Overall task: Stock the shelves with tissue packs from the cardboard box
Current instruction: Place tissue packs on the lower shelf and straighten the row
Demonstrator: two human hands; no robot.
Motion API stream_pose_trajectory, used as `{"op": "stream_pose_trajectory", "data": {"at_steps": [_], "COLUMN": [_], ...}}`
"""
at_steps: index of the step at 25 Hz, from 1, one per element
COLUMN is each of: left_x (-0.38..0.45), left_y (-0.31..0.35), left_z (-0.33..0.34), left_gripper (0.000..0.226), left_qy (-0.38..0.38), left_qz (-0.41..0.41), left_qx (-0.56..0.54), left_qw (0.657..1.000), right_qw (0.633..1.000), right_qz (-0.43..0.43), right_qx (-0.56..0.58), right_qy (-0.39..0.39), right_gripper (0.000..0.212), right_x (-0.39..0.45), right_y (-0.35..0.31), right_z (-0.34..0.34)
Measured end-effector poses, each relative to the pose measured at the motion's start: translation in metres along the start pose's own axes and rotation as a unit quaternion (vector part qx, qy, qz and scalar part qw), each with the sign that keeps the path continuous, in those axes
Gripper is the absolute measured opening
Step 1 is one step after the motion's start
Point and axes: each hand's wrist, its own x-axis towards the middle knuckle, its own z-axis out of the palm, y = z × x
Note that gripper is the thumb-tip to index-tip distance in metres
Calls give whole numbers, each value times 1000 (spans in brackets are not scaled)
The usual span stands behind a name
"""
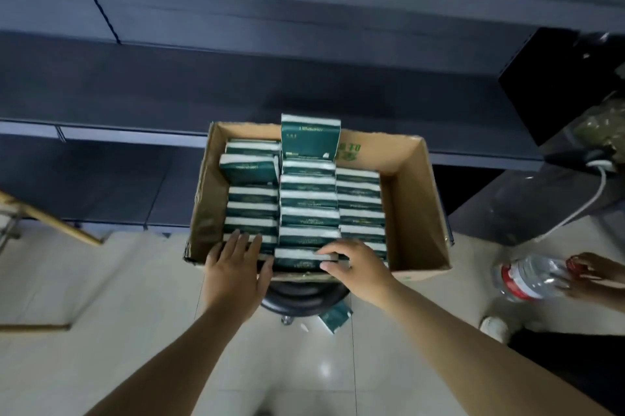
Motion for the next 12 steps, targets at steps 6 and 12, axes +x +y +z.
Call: {"op": "stream_pose_trajectory", "data": {"at_steps": [6,12], "left_x": [-1,-1], "left_y": [3,1], "left_z": [4,8], "left_gripper": [59,61], "left_qy": [62,63], "left_qz": [8,16], "left_qx": [7,11], "left_qw": [998,998], "right_qw": [996,998], "right_qz": [-3,15], "right_qx": [-36,-6], "right_qy": [-76,-67], "right_gripper": [29,30], "right_x": [22,31], "right_y": [4,6], "right_z": [4,7]}}
